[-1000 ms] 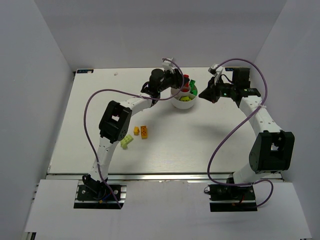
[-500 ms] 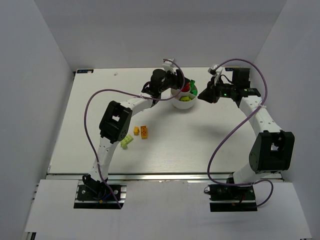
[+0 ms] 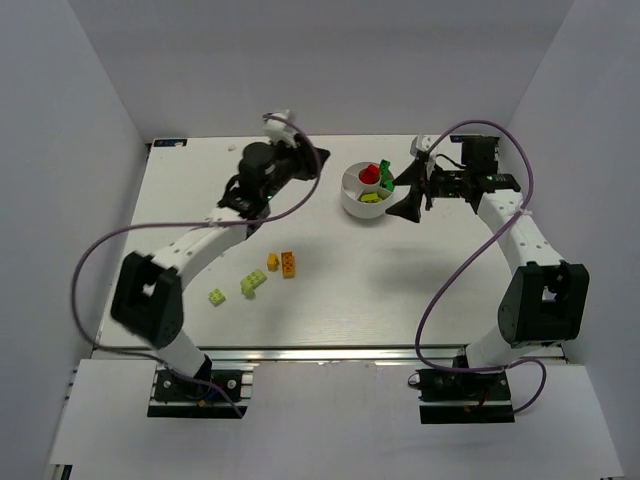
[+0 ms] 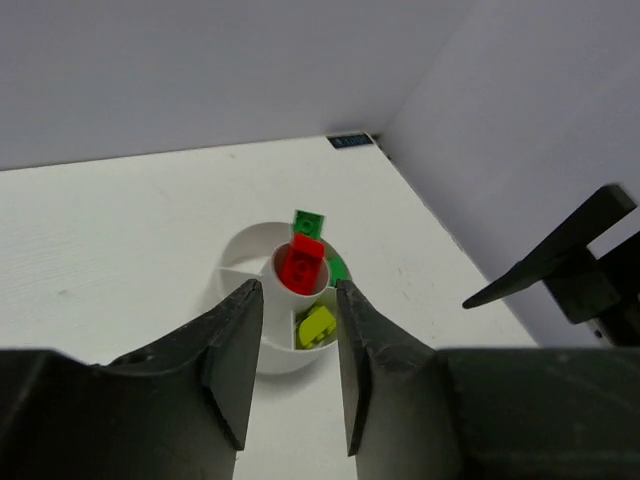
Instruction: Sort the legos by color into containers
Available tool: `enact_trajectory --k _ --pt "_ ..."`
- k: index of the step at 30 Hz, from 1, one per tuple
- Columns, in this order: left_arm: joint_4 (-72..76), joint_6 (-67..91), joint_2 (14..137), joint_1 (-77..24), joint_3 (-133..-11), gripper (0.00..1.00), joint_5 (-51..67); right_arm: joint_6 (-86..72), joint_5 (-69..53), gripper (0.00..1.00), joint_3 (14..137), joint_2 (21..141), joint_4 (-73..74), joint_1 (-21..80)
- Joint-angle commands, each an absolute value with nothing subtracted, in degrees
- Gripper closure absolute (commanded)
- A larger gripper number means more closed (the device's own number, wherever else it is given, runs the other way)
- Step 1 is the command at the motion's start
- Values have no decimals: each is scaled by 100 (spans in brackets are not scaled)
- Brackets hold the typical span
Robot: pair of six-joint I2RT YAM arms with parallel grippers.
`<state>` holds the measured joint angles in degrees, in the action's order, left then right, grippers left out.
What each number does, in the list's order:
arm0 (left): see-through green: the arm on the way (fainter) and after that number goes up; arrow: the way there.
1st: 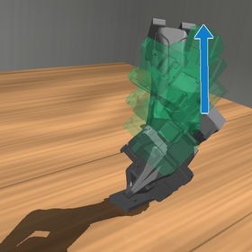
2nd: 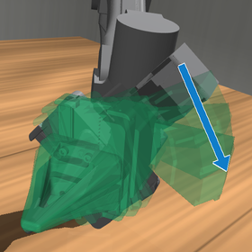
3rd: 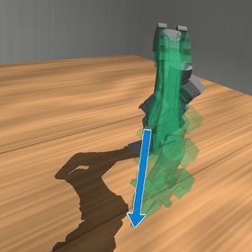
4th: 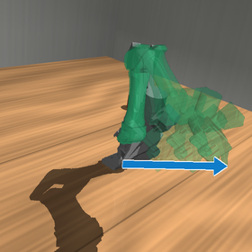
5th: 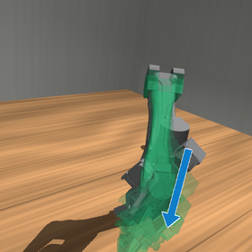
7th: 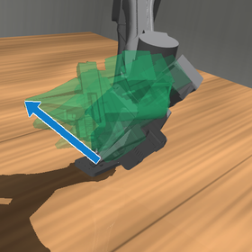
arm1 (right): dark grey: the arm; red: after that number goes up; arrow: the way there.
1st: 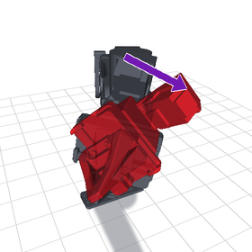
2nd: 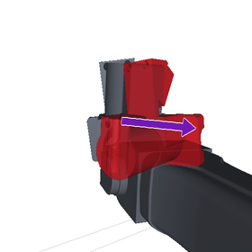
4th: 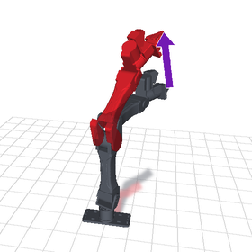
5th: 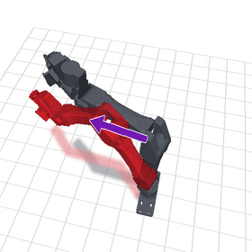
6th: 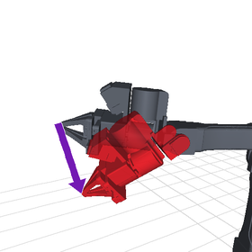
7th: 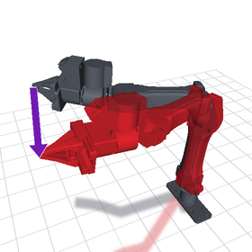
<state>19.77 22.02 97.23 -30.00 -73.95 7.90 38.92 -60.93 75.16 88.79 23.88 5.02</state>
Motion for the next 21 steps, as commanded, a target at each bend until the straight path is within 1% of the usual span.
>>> enact_trajectory --k 1,2,3,4,5,6,7,8,9,10,12,13,14,15,16,17,18,19,21 --pt "1268 2495 8554 -2629 -6515 53 185 4884 -6540 10 7891 8999 3038 825" --pt "831 2627 8308 -2489 -6321 38 115 5096 -6382 11 8223 9104 3389 1174" --pt "617 2715 7827 -2426 -5963 31 -225 5298 -6207 13 8357 9192 3923 1387" --pt "398 2829 7570 -2374 -5785 24 -411 5300 -5796 26 8454 9359 4085 1624" --pt "4 3074 7315 -2295 -5618 9 -631 5169 -5522 38 8516 9421 4148 2148" --pt "-287 3215 6773 -2285 -5460 2 -1207 4924 -5206 49 8569 9483 4053 2406" --pt "-508 3356 6489 -2268 -5145 2 -1465 4478 -4864 76 8578 9605 4008 2652" --pt "-701 3523 6208 -2250 -4968 2 -1624 4169 -4747 87 8552 9641 3877 3020" --pt "-764 3585 5927 -2224 -4801 2 -1791 3679 -4546 90 8352 9659 3223 3171" --pt "-852 3664 5402 -2215 -4538 2 -1863 2630 -4118 89 8237 9668 2886 3451" --pt "-1194 3919 4959 -2206 -4351 2 -1968 2059 -3641 77 8226 9755 2620 3778" --pt "-1369 4033 4774 -2197 -4298 4 -2082 1796 -2882 69 8279 9895 2497 3979" --pt "-1780 4313 4468 -2197 -4237 10 -2170 1271 -2639 56 8340 9983 2461 4295" --pt "-1984 4455 4334 -2197 -4210 19 -2258 1005 -2471 47 8428 10071 2478 4402" --pt "-2204 4595 4203 -2197 -4184 46 -2407 637 -2078 33 8533 10246 2400 4586" --pt "-2563 4858 3975 -2197 -4131 60 -2460 15 -1918 28 8630 10344 2443 4666" --pt "-2688 4956 3851 -2197 -4087 70 -2504 -270 -1812 24 8744 10562 2522 4737" --pt "-2863 5044 3615 -2197 -4052 79 -2522 -734 -1610 18 8989 10686 2688 4859" --pt "-3049 5097 3420 -2197 -4008 80 -2584 -1210 -1416 17 9280 11124 2926 4930"
